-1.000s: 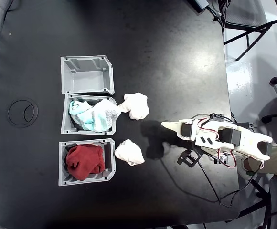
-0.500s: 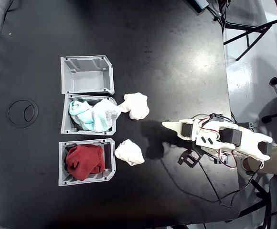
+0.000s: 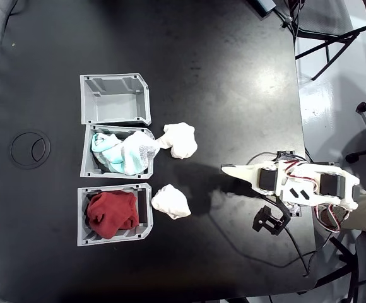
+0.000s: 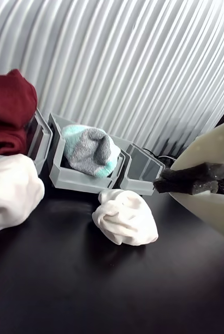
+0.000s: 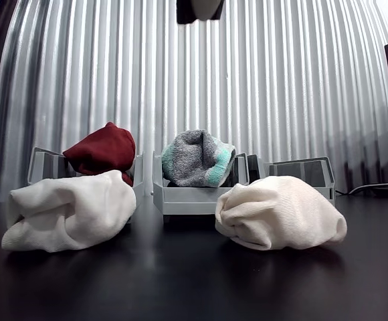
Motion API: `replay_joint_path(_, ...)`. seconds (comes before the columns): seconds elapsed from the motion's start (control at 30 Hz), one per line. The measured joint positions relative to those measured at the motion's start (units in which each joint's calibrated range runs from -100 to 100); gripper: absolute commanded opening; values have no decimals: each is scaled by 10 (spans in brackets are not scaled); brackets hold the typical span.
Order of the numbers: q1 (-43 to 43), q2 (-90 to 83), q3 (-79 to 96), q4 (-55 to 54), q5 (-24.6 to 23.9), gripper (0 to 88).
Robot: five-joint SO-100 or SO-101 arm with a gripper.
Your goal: Put the sock in the container
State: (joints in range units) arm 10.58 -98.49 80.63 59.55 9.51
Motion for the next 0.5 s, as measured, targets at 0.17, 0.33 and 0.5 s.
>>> replay_joint_path(0.17,0,88,-58,0,0,12)
replay_joint_path(0.33,-14,250,-171,0,0,13)
replay_joint_path(0.5,-41,420,-302,2,0,13)
